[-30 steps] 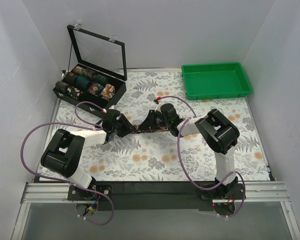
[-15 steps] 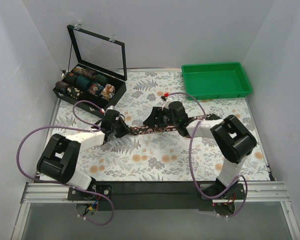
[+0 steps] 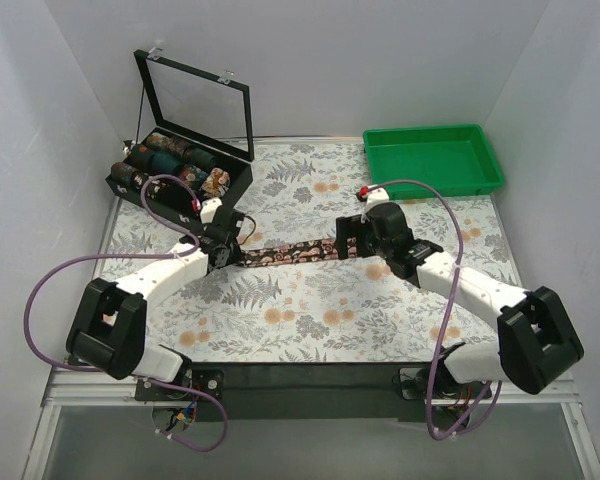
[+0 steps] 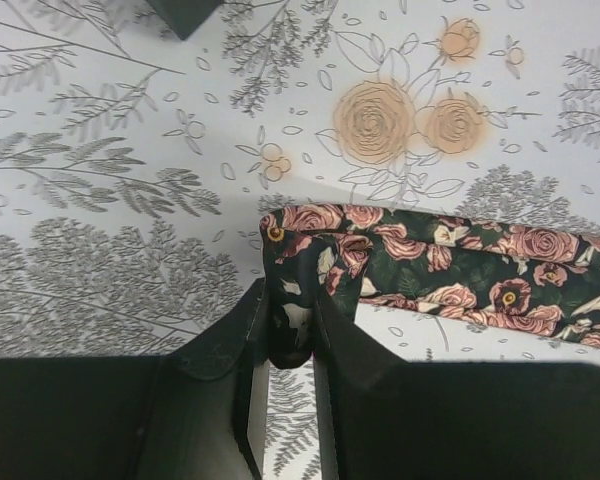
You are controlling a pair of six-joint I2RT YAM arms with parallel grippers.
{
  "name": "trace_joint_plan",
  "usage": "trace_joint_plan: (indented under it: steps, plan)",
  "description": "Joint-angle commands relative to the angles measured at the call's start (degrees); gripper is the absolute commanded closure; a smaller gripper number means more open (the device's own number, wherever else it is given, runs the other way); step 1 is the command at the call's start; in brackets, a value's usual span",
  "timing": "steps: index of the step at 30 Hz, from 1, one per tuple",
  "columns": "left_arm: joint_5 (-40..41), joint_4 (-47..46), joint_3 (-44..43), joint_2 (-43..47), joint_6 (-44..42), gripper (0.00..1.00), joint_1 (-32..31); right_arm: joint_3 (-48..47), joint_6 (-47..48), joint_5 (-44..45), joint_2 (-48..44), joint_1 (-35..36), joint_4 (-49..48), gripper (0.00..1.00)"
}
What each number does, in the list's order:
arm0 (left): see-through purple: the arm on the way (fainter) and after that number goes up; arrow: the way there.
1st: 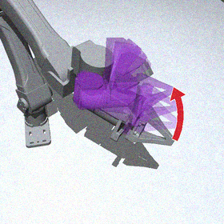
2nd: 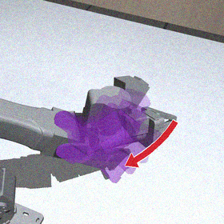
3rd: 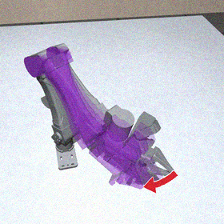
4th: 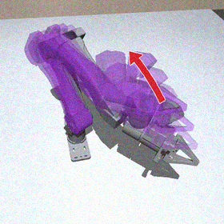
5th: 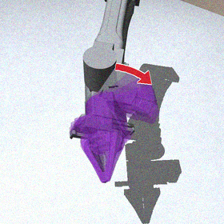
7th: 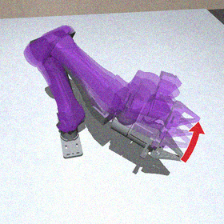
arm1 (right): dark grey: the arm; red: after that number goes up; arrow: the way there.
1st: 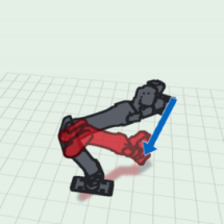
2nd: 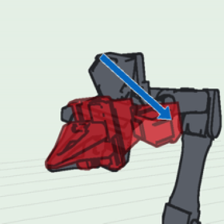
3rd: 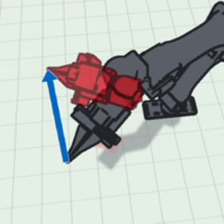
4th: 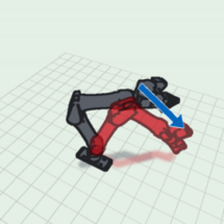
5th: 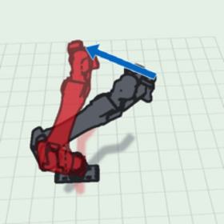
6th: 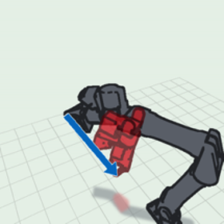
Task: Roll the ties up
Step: Roll the tie
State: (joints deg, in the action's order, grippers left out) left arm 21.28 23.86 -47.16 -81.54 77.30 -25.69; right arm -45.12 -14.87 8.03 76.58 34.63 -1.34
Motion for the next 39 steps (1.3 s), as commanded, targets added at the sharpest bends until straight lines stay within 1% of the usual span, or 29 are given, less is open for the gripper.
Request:
trace_joint_plan:
  steps: [1, 6, 7, 14, 20, 23, 24, 25, 28, 32, 38, 39]
  plan:
    - [12.45, 6.8, -3.2, 0.16, -2.76, 1.0, -2.77, 3.1, 4.41, 4.19, -4.23, -0.44, 5.74, 0.05]
    - [22.03, 13.05, -7.94, -4.85, -1.89, 1.0, -6.21, 6.18, 6.08, 3.48, -7.14, -1.23, 6.0, 0.05]
    - [25.53, 15.23, -8.82, -6.51, -0.84, 1.0, -7.08, 6.97, 6.26, 3.31, -7.49, -1.67, 6.09, 0.05]
    - [34.52, 19.56, -14.1, -12.15, 0.22, 1.0, -10.16, 9.79, 6.7, 2.87, -10.65, -3.08, 6.18, 0.05]
    - [42.43, 24.03, -17.97, -20.23, 2.06, 1.0, -13.59, 11.28, 6.88, 2.08, -12.85, -4.57, 6.27, 0.05]
    - [44.81, 28.43, -20.51, -25.33, 5.4, 1.0, -15.08, 11.81, 6.7, 1.64, -13.55, -4.84, 6.18, 0.05]
    - [46.56, 29.92, -21.22, -27.77, 7.76, 1.0, -15.96, 11.99, 6.7, 1.64, -13.73, -4.92, 6.18, 0.06]
    - [47.27, 33.24, -22.01, -28.93, 9.26, 1.0, -16.32, 12.08, 6.7, 1.64, -14.0, -4.93, 6.18, 0.06]
    - [49.12, 38.35, -25.17, -33.15, 13.48, 1.0, -17.81, 12.34, 6.7, 1.46, -14.52, -5.19, 6.18, 0.05]
    - [50.44, 41.0, -27.89, -37.19, 15.51, 0.93, -20.44, 12.6, 6.61, 1.28, -14.7, -5.28, 6.18, 0.05]
    - [51.49, 46.36, -30.71, -42.82, 19.28, 0.87, -23.52, 13.39, 6.44, 0.93, -14.96, -5.63, 5.83, 0.06]
    - [51.58, 47.15, -31.76, -44.13, 19.9, 0.85, -23.87, 13.4, 6.52, 0.67, -14.96, -5.72, 5.91, 0.06]
